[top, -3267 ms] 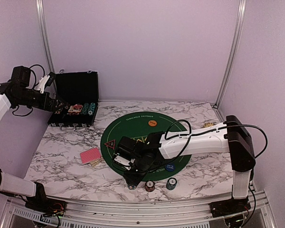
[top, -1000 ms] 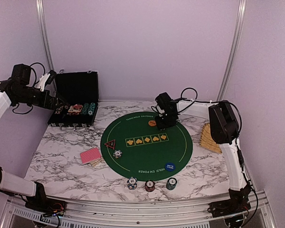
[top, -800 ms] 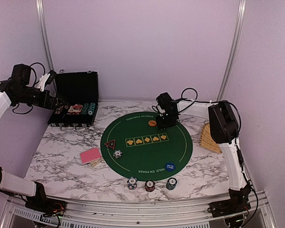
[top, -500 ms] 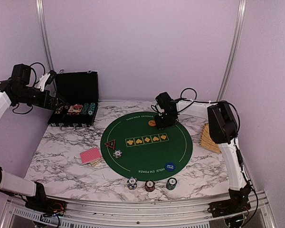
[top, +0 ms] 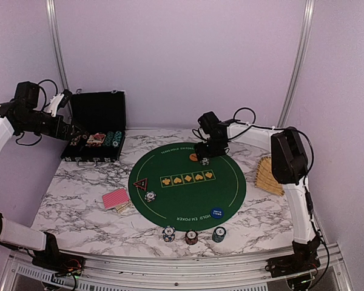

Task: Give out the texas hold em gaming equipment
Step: Place the poker chips pile in the big blind area, then pick up the pile of poker chips from the pile of poker chips.

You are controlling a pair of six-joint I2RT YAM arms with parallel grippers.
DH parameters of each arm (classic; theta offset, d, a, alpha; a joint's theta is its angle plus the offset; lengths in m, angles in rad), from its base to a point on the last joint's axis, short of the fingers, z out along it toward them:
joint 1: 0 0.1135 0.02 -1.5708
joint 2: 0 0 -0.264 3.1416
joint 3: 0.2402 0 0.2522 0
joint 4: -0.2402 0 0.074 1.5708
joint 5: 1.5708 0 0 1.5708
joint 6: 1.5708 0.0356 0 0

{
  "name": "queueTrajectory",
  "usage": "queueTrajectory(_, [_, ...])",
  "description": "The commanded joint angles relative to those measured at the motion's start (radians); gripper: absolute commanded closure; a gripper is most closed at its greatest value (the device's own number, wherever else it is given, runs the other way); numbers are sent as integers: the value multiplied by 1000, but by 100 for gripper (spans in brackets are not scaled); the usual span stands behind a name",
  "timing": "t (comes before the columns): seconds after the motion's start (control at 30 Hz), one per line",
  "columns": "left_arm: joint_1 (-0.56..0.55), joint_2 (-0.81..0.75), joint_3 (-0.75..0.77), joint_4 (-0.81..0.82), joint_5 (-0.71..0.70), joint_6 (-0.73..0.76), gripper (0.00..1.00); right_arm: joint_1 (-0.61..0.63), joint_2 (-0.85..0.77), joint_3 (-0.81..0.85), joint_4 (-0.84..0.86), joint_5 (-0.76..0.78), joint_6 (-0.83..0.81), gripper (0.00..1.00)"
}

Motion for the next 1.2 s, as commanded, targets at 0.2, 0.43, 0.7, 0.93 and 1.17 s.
queueTrajectory(0.2, [-4,-24,16,-28,5,4,1,303,-323,-113,-71,39,-11,16])
queueTrajectory(0.43, [-4,-20,19,-28,9,6,1,538,-404,-264,-109,-91,36,3])
queueTrajectory(0.7, [-5,-20,25,-28,13,-2,1,659,-381,-309,-162,-156,34,1])
queueTrajectory(0.93, [-7,-26,19,-32,14,-3,1,700,-354,-349,-160,-205,14,1])
queueTrajectory(1.17, [-9,-29,20,-37,15,2,1,705,-322,-369,-129,-203,10,1])
